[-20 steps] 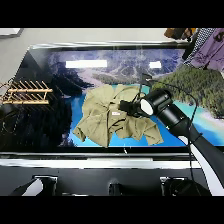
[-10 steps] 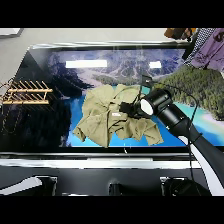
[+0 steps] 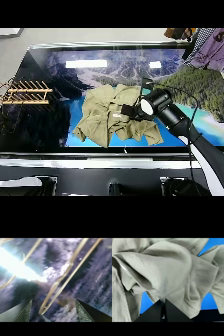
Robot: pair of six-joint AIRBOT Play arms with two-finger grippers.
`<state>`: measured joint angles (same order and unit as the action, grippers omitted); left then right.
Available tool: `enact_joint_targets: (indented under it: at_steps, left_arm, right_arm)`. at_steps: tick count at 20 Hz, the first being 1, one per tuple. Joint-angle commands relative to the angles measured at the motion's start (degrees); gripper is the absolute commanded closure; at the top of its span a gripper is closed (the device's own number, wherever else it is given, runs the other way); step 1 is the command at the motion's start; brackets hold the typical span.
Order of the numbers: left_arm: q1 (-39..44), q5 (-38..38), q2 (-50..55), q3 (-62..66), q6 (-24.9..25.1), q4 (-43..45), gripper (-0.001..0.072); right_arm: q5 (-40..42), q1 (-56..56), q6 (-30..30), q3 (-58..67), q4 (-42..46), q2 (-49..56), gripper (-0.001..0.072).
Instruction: Fold the clothes and pants, and hang the long-sleeved shirts on hangers.
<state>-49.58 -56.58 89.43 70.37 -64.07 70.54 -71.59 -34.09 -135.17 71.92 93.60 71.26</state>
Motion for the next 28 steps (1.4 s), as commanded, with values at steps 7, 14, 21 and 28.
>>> enact_joint_targets:
  at_steps: [7, 14, 21, 28]
  left_arm:
    - [4.92, 0.52, 4.17, 0.00, 8.39, 6.03, 0.0234]
    - [5.90, 0.48, 4.48, -0.07, 8.39, 7.30, 0.0261]
    - [6.01, -2.64, 5.05, -0.07, 8.66, 7.30, 0.0455]
    - [6.82, -5.60, 6.51, -0.07, 8.63, 7.28, 0.0633]
  right_arm:
    - [-0.44, -0.04, -0.31, -0.02, 0.11, 0.04, 0.0690]
    - [-0.46, -0.04, -0.31, -0.02, 0.33, 0.04, 0.0690]
    - [-0.48, -0.04, -0.33, -0.02, 1.60, 0.04, 0.0690]
    - [-0.48, -0.04, -0.50, -0.02, 1.62, 0.04, 0.0690]
